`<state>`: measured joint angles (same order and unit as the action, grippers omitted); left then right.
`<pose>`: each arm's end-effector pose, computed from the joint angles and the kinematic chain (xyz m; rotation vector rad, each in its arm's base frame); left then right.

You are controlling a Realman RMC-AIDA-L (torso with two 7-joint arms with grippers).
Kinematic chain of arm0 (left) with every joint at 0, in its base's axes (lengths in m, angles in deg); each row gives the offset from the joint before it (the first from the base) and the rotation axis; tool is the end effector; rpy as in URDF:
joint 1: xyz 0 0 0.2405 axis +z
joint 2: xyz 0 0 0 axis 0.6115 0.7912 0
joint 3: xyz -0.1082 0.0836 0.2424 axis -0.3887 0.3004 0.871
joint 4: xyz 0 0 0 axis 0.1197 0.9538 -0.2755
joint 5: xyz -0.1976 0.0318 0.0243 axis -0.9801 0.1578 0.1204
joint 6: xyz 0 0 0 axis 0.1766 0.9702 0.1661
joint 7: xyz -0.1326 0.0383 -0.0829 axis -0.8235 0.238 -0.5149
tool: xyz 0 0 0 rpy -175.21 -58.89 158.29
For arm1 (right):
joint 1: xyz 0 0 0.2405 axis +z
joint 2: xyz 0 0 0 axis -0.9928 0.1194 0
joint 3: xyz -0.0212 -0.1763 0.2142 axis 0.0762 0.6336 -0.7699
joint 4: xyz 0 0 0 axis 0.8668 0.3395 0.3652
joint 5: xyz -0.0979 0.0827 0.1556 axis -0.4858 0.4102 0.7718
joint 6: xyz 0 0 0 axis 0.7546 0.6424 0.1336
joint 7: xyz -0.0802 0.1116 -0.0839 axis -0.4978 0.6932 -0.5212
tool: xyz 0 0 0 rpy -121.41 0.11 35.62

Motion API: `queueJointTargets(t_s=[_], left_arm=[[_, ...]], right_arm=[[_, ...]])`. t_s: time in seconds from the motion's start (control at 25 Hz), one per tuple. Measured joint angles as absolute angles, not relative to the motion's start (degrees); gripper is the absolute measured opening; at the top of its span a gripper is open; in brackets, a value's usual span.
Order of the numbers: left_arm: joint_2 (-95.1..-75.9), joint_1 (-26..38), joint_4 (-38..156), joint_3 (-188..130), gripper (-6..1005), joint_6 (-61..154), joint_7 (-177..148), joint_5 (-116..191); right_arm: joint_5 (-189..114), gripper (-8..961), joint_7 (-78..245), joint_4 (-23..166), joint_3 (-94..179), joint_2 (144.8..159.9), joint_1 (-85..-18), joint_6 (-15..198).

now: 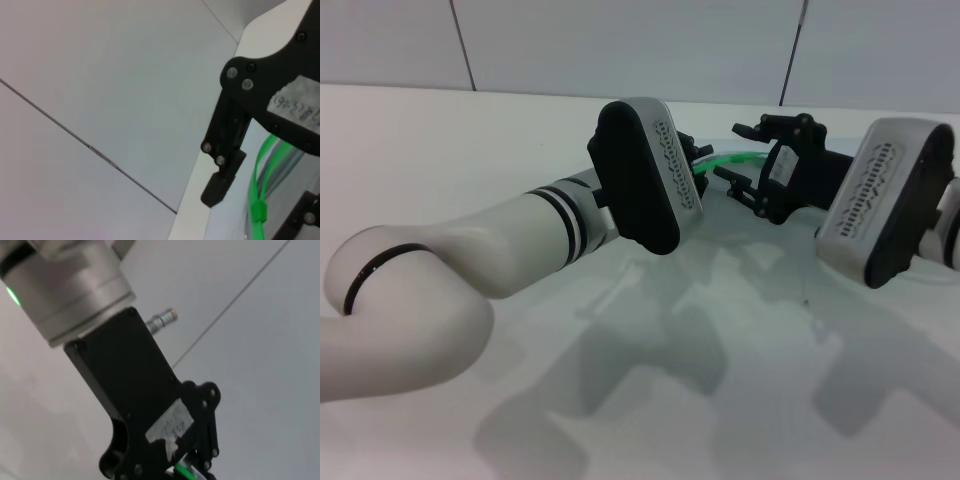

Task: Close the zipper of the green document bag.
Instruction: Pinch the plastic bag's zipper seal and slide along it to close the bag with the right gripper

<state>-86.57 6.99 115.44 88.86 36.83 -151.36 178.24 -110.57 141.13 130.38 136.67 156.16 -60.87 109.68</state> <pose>-0.1668 0.4015 -0.1143 -2.2345 0.3306 -0.0474 0.1984 0.3898 -0.0739 -2.3564 -0.3080 0.1254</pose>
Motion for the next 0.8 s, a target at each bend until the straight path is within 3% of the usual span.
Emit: queueJointTargets(t_s=[0.32,0.8], left_arm=[[-86.59,7.0,115.5,88.8,54,36.9,-151.4,178.2],[-86.59,7.2,115.5,88.8,55,36.9,-151.4,178.2]], right_arm=[[-110.8,419,140.7,130.7,142.3,156.03,-61.3,103.3],[-111.0,278,140.6,132.2,143.4,156.11,-62.1,101.8]])
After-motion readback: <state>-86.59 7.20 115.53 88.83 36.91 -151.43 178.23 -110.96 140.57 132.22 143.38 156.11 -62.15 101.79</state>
